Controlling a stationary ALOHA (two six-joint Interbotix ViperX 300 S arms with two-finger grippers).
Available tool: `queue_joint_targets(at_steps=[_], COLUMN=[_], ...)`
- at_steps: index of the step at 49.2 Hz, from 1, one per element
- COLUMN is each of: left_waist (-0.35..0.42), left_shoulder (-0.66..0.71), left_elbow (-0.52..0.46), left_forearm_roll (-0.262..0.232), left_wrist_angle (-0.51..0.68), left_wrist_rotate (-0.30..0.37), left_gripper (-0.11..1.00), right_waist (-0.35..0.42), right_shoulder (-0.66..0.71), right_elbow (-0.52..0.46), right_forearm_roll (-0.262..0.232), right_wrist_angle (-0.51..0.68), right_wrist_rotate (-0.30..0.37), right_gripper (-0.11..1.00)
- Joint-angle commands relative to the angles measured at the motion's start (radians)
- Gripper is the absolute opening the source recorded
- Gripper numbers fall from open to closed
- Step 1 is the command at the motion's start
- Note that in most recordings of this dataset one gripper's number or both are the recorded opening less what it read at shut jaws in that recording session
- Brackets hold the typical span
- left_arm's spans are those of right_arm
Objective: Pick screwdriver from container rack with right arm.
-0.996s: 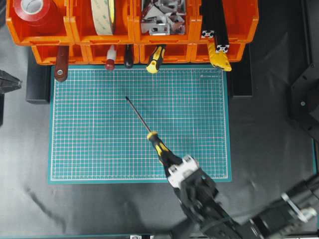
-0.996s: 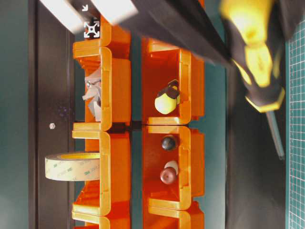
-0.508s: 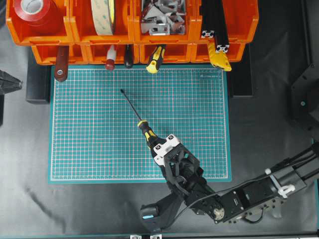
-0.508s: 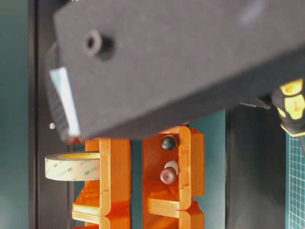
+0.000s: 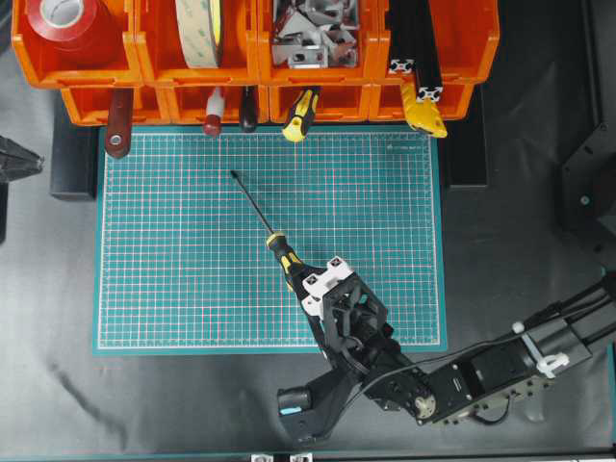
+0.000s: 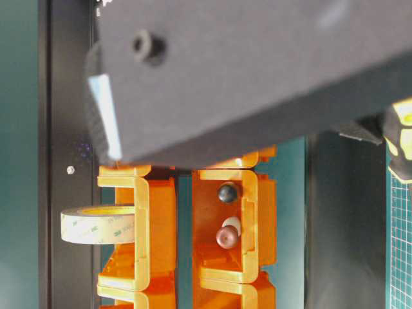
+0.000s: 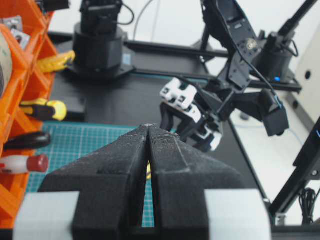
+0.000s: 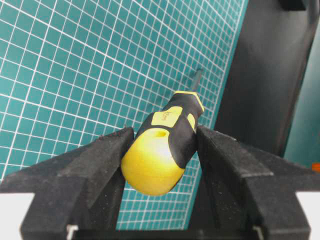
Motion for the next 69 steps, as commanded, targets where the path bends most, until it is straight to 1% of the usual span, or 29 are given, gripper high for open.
queue_joint_targets(at_steps=[1,8,16,20,22,24,27,31,36,39,45,57,63,69], left_waist=[0.000,0.000,0.000,0.000,0.000,0.000,0.000,-0.002,0.000,0.000,0.000,0.000,0.000,-0.002], left_shoulder=[0.008,0.008,0.009,0.009,0.011,0.011,0.011,0.011,0.009,0.006,0.003,-0.002,-0.003,-0.005], left_elbow=[-0.026,-0.028,-0.026,-0.026,-0.026,-0.026,-0.025,-0.025,-0.026,-0.026,-0.028,-0.028,-0.028,-0.028], left_forearm_roll=[0.002,0.002,0.002,0.002,0.002,0.002,0.002,0.002,0.002,0.002,0.002,0.002,0.002,0.002], left_wrist_angle=[-0.005,-0.005,-0.003,-0.003,-0.003,-0.005,-0.003,-0.002,0.002,0.005,0.017,0.026,0.026,0.040], left_wrist_rotate=[-0.003,-0.003,-0.003,-0.003,-0.003,-0.003,-0.003,-0.003,-0.003,-0.003,-0.003,-0.003,-0.002,-0.002], left_gripper=[0.00,0.00,0.00,0.00,0.00,0.00,0.00,0.00,0.00,0.00,-0.01,0.00,0.00,0.00], right_waist=[-0.005,-0.005,-0.005,-0.005,-0.005,-0.003,-0.005,-0.003,-0.003,-0.005,-0.002,0.005,0.014,0.028], right_shoulder=[-0.023,-0.023,-0.018,-0.017,-0.017,-0.017,-0.017,-0.017,-0.017,-0.017,-0.023,-0.080,-0.133,-0.196], right_elbow=[0.005,0.023,0.037,0.040,0.040,0.041,0.041,0.040,0.035,0.028,0.025,0.028,0.043,0.066], right_forearm_roll=[0.005,0.011,0.011,0.011,0.011,0.011,0.012,0.012,0.012,0.012,0.008,0.002,-0.011,-0.043], right_wrist_angle=[-0.048,-0.117,-0.138,-0.143,-0.147,-0.152,-0.163,-0.173,-0.192,-0.193,-0.181,-0.094,-0.055,-0.040], right_wrist_rotate=[0.014,0.020,0.023,0.023,0.023,0.025,0.025,0.035,0.078,0.126,0.199,0.313,0.390,0.483], right_gripper=[0.43,0.43,0.44,0.54,0.63,0.69,0.76,0.81,0.82,0.82,0.82,0.82,0.82,0.82])
